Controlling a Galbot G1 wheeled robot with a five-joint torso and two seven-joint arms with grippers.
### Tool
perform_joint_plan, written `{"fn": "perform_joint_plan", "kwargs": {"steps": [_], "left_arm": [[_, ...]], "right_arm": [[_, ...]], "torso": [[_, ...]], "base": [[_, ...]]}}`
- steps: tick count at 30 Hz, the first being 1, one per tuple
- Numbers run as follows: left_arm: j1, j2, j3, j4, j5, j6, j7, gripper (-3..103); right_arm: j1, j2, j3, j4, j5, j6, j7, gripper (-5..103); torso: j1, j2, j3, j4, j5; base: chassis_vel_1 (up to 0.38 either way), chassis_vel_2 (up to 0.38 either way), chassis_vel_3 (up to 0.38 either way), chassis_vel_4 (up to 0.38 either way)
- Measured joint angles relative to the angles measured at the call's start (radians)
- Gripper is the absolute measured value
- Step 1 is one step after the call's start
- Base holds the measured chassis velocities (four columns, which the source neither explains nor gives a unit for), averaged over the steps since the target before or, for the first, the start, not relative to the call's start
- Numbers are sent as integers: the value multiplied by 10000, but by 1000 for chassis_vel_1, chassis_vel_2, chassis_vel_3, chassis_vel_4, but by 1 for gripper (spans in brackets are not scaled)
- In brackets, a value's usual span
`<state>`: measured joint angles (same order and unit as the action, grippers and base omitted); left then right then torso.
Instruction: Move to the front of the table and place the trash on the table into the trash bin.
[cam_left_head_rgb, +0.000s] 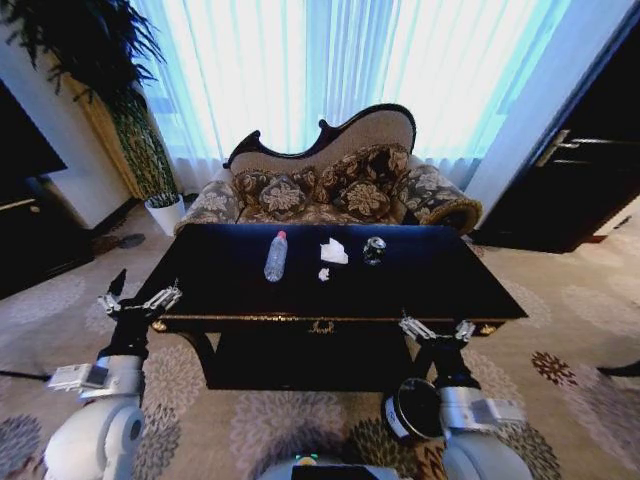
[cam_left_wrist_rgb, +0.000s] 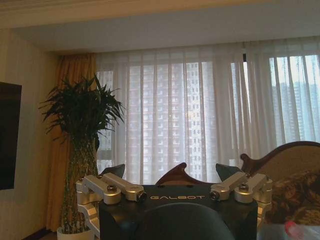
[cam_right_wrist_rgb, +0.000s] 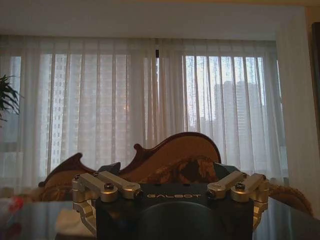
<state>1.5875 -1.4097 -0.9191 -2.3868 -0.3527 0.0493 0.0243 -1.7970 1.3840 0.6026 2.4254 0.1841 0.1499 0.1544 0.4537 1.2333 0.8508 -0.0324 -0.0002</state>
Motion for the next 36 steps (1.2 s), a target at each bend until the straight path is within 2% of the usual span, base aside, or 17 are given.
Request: {"fn": "perform_joint_plan", "kwargs": {"steps": [9, 14, 16, 18, 24, 26, 27, 28, 30, 32, 36], "left_arm": [[-142, 76, 105, -189, -540, 288, -384, 100], [-366, 125, 527, -371, -866, 826, -708, 100], [-700, 148, 831, -502, -1003, 1235, -972, 100], [-773, 183, 915, -525, -1053, 1347, -1056, 100], [-1147, 905, 1548, -500, -1597, 1962, -1553, 100], [-1536, 1404, 1863, -291, -2206, 2299, -2013, 100], [-1536, 1404, 1863, -291, -2206, 2299, -2013, 100], [-1752, 1732, 2083, -108, -2462, 2395, -2231, 100], [-2011, 2161, 2422, 143, -2557, 2494, -2521, 100], [-2082, 2240, 2538, 180, -2601, 2574, -2674, 100], [-2554, 2370, 3336, 283, -2949, 3568, -3830, 100]], "right_arm": [[-70, 124, -102, 389, -60, 58, 10, 100], [-224, 174, -98, 653, -106, 147, 0, 100], [-324, 237, -141, 750, -122, 218, -8, 100], [-357, 268, -165, 756, -136, 234, -12, 100], [-514, 413, -450, 760, -331, 341, -43, 100], [-587, 457, -577, 761, -437, 380, -87, 100], [-587, 457, -577, 761, -437, 380, -87, 100], [-638, 492, -665, 761, -528, 425, -117, 100], [-734, 578, -781, 761, -665, 492, -174, 100], [-769, 609, -815, 761, -699, 500, -191, 100], [-930, 793, -978, 761, -952, 503, -246, 100]], "torso": [[16, -7, 5, -1, 0], [-12, 3, -4, -1, 0], [-15, 7, -5, -2, 2], [-14, 7, -5, -2, 1], [7, -3, 3, -1, 0], [7, -3, 3, -1, 1], [7, -3, 3, -1, 1], [6, -4, 3, -2, -3], [1, -2, 1, -1, -1], [1, -2, 0, -1, 1], [2, -2, 1, -2, 0]], "base": [[-121, 133, 113, -123], [0, 0, 0, 0], [46, -62, -43, 49], [23, -31, -24, 29], [0, 0, 0, 0], [0, 0, 0, 0], [0, 0, 0, 0], [0, 0, 0, 0], [0, 0, 0, 0], [0, 0, 0, 0], [0, 0, 0, 0]]}}
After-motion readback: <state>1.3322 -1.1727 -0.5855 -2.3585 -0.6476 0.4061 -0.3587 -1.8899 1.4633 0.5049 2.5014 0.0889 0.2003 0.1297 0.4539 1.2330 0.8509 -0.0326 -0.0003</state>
